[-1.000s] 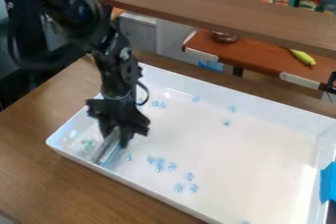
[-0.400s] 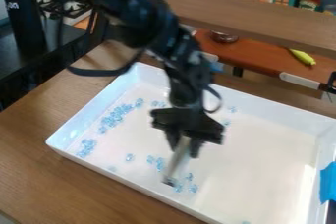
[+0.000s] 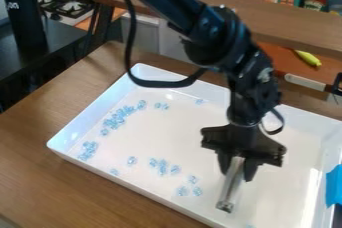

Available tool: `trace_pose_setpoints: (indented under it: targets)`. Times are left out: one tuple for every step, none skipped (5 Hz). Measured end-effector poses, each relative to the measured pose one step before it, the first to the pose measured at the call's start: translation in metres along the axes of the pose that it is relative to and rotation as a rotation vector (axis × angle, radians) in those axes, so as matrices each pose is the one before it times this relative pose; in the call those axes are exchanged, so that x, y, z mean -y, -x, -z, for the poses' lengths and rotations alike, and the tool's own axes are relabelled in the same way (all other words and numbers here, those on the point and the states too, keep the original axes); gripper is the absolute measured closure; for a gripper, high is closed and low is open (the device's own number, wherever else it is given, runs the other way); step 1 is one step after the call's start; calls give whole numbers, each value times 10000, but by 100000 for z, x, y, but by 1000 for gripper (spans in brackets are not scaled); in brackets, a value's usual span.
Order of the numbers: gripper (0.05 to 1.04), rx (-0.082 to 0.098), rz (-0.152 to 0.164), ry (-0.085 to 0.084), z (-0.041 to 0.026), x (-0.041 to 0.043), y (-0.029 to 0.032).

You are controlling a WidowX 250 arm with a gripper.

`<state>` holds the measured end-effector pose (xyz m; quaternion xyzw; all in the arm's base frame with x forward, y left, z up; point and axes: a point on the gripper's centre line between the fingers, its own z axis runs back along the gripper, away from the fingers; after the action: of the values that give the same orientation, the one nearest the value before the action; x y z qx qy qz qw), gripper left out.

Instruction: Sweep into pile

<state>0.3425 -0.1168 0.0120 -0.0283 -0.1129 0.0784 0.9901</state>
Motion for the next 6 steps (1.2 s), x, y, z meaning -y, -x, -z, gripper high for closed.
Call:
trace_pose_setpoints:
  targets:
    - [698, -207, -148, -31, 326, 2107, -95]
    - [698, 60, 1, -80, 703, 1400, 432]
    - [698, 185, -161, 249, 181, 1343, 410]
    - [698, 148, -93, 62, 568, 334, 1057]
    - [698, 76, -75, 17, 449, -435, 489]
    - [698, -71, -202, -91, 500, -1987, 215]
